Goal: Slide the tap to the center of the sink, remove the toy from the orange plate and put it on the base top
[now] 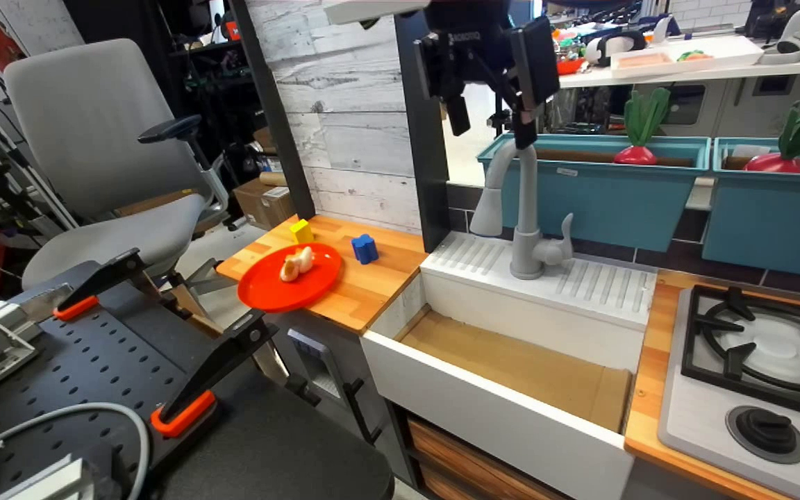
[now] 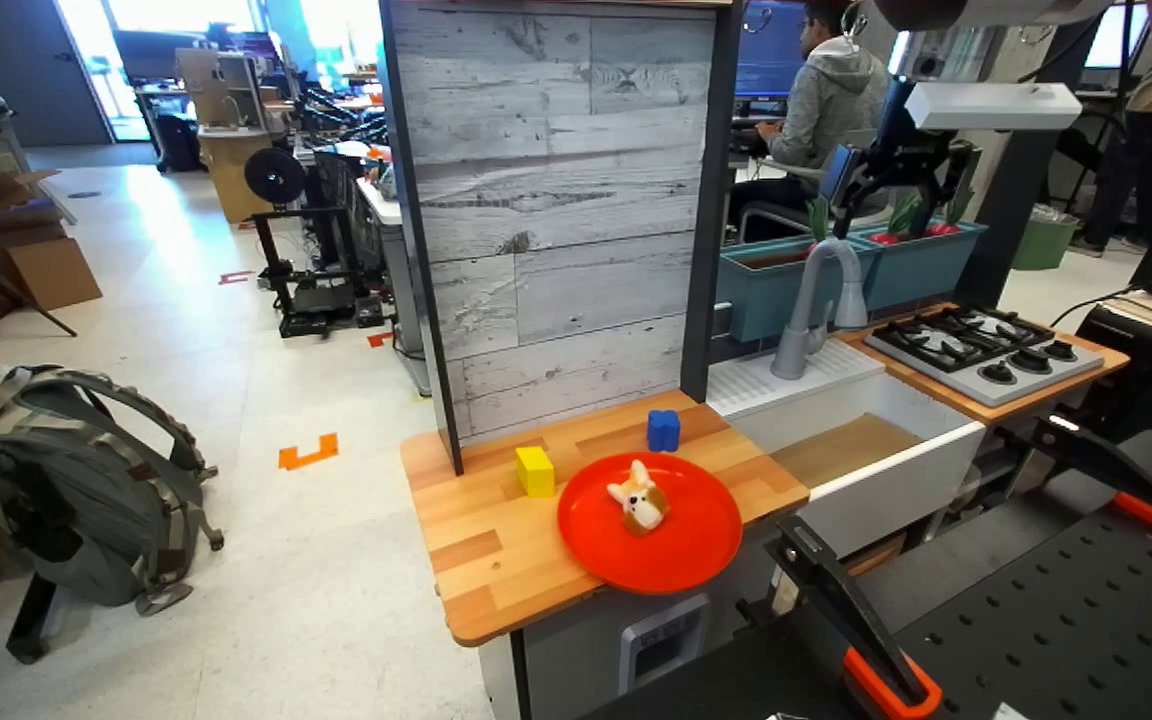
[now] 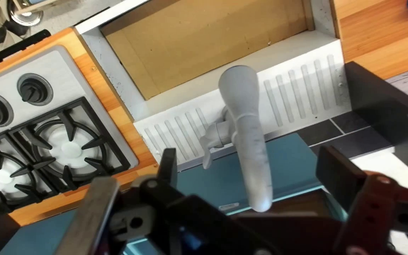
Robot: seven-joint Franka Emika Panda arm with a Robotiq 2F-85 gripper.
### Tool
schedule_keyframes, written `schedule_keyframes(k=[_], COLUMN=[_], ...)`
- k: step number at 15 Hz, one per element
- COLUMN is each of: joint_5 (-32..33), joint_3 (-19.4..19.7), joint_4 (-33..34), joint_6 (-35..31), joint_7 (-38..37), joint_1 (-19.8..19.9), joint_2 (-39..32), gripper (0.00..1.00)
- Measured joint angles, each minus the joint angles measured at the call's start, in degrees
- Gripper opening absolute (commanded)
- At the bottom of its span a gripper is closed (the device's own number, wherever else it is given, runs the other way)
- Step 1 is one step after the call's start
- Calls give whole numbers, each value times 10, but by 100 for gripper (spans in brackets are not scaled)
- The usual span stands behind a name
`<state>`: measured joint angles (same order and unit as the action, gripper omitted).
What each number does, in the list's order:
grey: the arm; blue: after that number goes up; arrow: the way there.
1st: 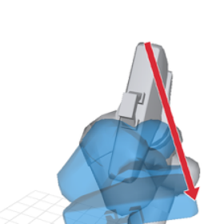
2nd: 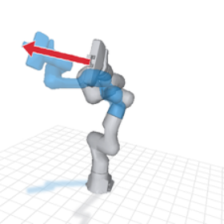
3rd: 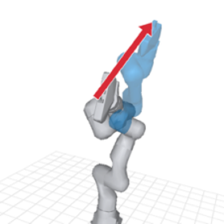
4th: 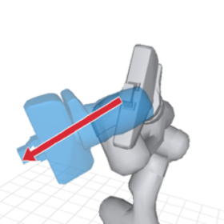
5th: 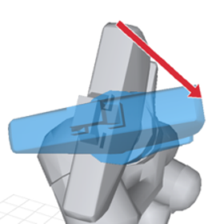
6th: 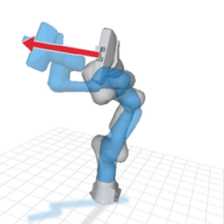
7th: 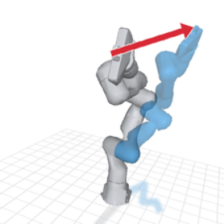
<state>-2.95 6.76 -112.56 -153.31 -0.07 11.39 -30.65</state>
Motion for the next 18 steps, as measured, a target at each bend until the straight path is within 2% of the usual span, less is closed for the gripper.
schedule_keyframes(k=[4, 7, 18], joint_5=[0, 0, -3], joint_3=[-27, -46, -48], joint_4=[-80, -112, -119], joint_6=[-31, -37, -37], joint_7=[3, 3, 1], joint_1=[-13, -33, -43], joint_2=[53, 58, 54], gripper=[100, 100, 100])
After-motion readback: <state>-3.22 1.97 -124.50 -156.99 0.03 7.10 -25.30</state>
